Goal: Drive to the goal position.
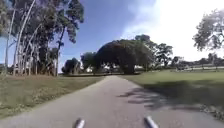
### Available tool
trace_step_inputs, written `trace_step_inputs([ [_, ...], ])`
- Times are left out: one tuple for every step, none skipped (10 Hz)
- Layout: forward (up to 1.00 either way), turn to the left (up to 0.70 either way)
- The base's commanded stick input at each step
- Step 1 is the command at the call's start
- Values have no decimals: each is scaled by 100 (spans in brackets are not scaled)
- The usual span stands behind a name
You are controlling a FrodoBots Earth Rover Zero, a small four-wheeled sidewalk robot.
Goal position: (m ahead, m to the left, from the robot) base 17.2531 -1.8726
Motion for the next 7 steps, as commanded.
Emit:
trace_step_inputs([
  [85, 34],
  [85, 34],
  [85, 34],
  [85, 34],
  [85, 34],
  [85, 21],
  [85, 0],
])
